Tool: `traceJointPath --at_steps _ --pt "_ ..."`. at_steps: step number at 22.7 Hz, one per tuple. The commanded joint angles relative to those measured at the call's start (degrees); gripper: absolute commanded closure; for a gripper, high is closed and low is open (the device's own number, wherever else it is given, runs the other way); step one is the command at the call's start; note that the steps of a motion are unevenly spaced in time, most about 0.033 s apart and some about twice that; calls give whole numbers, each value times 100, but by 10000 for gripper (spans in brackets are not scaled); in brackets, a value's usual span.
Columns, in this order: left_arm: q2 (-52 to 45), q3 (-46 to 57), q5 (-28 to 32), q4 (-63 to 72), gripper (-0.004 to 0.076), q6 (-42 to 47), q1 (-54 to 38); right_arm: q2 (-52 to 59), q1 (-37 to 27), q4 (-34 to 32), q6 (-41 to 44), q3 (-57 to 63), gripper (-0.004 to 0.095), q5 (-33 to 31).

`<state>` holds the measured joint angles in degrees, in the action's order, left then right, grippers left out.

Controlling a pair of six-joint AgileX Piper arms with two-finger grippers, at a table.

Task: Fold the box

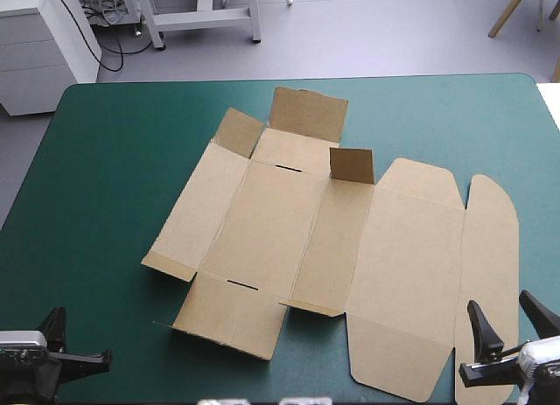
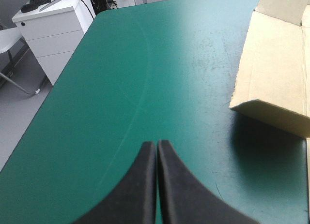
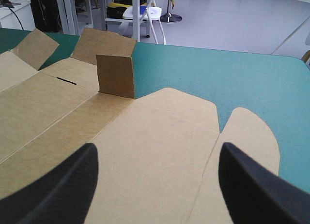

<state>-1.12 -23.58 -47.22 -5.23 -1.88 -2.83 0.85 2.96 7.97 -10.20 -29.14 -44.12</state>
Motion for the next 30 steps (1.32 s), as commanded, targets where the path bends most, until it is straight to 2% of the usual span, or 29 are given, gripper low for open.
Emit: traceJointPath --at_steps 1,7,10,12,19,24,30 --pt "-69 -119 439 3 734 45 29 97 34 36 16 -122 182 452" --pt "-69 -119 447 3 734 45 29 97 34 14 -25 -122 182 476" --pt "-69 -119 447 3 734 45 29 -256 34 14 -76 -160 181 484" --pt "-69 -119 447 3 734 45 29 -709 34 51 -406 -294 181 473" --pt "-69 -119 447 -19 734 112 29 -2950 34 109 -1044 -1398 171 473" --pt "-69 -119 447 -19 734 112 29 -4587 34 818 -1722 -2302 154 486" --pt "-69 -119 447 -19 734 112 29 -6675 34 1748 -3008 -3720 151 347"
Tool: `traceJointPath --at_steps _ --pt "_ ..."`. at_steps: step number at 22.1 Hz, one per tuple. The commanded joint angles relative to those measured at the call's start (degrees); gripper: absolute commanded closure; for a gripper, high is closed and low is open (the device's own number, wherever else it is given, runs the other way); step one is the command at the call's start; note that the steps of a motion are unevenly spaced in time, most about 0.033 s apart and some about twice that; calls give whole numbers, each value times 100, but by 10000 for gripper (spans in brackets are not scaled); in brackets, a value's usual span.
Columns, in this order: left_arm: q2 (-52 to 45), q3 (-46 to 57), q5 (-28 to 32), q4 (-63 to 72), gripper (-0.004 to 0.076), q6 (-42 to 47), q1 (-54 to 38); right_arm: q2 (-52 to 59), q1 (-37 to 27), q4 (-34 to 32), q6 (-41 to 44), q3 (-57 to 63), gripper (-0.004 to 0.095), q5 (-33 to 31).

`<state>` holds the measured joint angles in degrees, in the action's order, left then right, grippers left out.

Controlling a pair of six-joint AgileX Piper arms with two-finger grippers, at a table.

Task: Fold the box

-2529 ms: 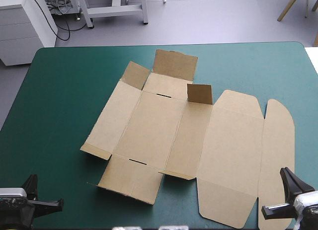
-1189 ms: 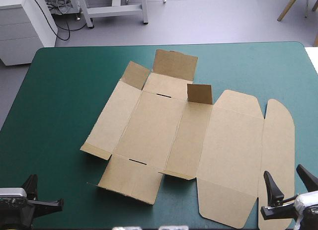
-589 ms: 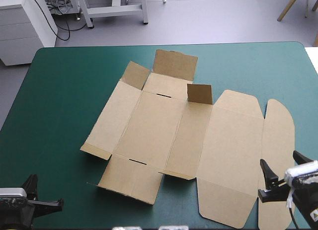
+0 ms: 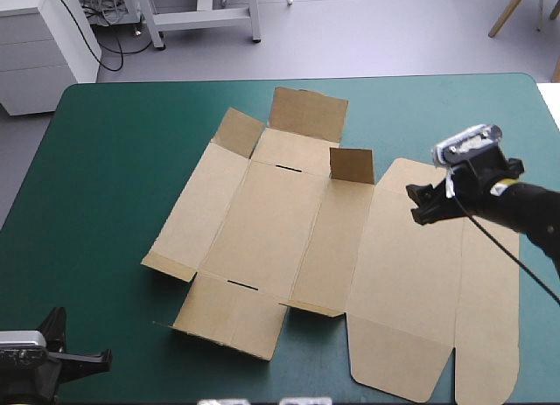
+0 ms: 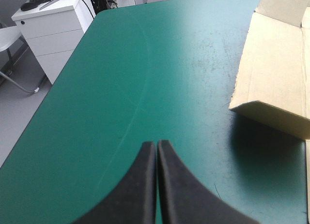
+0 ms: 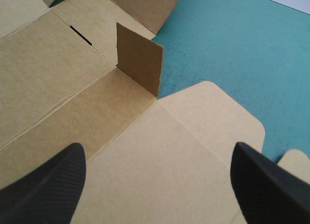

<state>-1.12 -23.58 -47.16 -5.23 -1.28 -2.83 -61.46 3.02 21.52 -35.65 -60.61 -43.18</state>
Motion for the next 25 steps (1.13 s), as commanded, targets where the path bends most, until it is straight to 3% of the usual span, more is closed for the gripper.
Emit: traceJointPath --at_steps 1,6,11,17,25 --pt "-69 -119 441 -19 734 52 29 -646 28 522 -612 -739 151 180" --pt "-69 -119 441 -19 734 52 29 -1815 111 824 -822 -1860 151 -369" --pt "-69 -119 441 -19 734 52 29 -3263 635 607 -973 -3506 152 -1080" --pt "-69 -119 441 -19 734 60 29 -4156 764 429 -1282 -4402 151 -1573" --pt "-69 -119 441 -19 734 60 29 -4817 764 381 -2292 -4514 151 -1420"
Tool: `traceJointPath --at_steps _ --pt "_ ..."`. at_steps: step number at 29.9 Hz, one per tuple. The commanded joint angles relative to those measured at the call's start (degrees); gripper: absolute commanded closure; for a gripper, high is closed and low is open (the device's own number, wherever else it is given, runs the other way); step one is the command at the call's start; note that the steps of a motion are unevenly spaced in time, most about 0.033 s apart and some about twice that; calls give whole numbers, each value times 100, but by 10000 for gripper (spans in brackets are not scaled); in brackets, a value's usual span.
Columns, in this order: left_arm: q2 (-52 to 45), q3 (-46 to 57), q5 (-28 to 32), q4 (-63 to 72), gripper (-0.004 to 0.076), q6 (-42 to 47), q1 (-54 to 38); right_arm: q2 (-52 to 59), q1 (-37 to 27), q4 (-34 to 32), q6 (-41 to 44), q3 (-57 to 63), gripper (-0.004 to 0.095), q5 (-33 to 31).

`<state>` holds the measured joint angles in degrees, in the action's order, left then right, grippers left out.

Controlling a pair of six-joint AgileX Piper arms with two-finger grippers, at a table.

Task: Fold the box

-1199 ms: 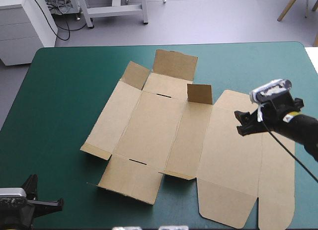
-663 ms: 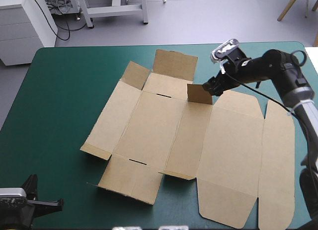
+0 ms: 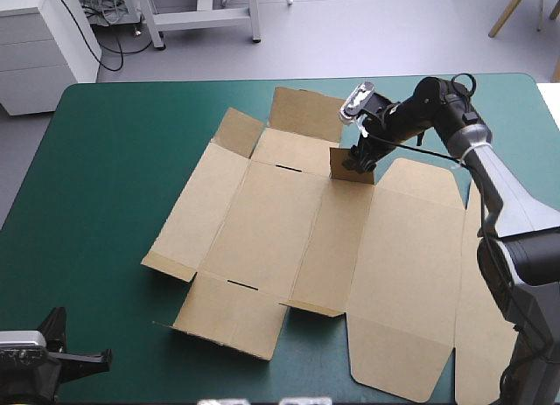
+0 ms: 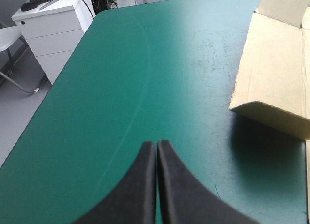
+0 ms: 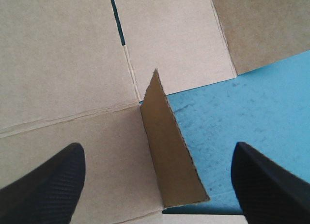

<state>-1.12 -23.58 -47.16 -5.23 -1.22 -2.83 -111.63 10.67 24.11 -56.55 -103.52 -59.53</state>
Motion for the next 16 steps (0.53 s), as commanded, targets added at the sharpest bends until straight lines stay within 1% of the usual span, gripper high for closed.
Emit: traceJointPath --at_steps 1,7,16 --pt "-69 -119 441 -19 734 55 29 153 -1 122 -232 -224 151 225" --pt "-69 -119 441 -19 734 68 29 -121 -1 63 -419 -237 151 383" --pt "-69 -111 446 -33 734 68 29 -343 -1 28 -511 -245 158 371"
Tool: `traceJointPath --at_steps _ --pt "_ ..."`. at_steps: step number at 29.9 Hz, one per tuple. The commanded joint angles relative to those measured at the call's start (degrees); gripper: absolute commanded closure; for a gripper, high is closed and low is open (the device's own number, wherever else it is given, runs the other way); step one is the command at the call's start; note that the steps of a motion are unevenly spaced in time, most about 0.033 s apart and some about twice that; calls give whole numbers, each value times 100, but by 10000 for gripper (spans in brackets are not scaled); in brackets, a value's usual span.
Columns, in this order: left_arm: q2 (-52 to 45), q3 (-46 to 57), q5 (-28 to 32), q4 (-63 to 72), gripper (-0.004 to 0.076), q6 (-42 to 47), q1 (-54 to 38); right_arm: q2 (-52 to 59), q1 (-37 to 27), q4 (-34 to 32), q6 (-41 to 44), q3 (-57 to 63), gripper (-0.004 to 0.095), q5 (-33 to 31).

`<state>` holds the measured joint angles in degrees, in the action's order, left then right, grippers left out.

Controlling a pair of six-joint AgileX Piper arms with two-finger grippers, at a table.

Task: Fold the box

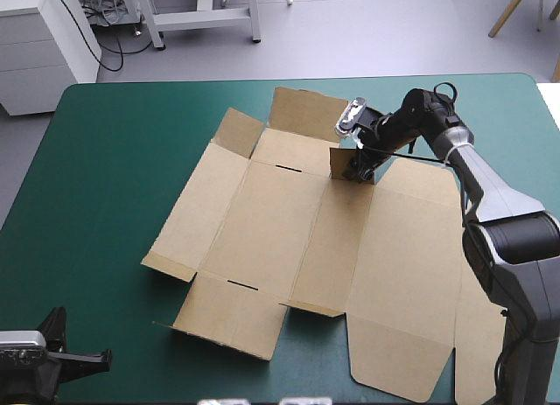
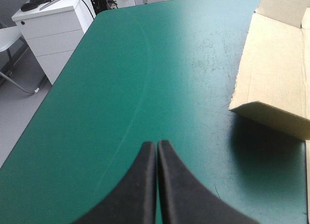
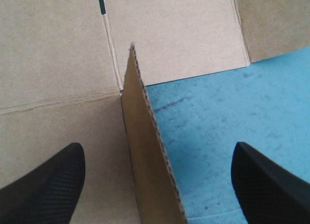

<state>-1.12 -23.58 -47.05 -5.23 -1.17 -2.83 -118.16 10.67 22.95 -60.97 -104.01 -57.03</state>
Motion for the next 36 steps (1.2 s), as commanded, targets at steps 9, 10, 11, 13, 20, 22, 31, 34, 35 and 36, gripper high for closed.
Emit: traceJointPath --at_steps 9,10,11,13,20,22,31,34,35,36 --pt "-69 -111 435 -33 734 63 29 299 -1 144 159 -232 810 164" --pt "-69 -111 435 -33 734 63 29 299 -1 134 118 -232 935 164" --pt "-69 -111 435 -33 734 63 29 299 -1 134 106 -232 914 164" --pt "-69 -111 435 -33 734 63 29 299 -1 134 47 -232 923 164" --pt "-69 -111 435 -47 734 117 29 299 -1 207 -993 -243 928 101" --pt "-69 -111 435 -61 734 117 29 299 -1 381 -1478 -243 927 47" --pt "-69 -111 435 -61 734 117 29 299 512 281 -2710 -243 928 -43" --pt "-69 -111 435 -61 734 117 29 299 715 259 -2583 -243 927 79" --pt "-69 -111 435 -61 734 117 29 299 776 259 -2529 -243 928 90" --pt "-69 -111 435 -61 734 117 29 299 838 259 -2461 -243 927 79"
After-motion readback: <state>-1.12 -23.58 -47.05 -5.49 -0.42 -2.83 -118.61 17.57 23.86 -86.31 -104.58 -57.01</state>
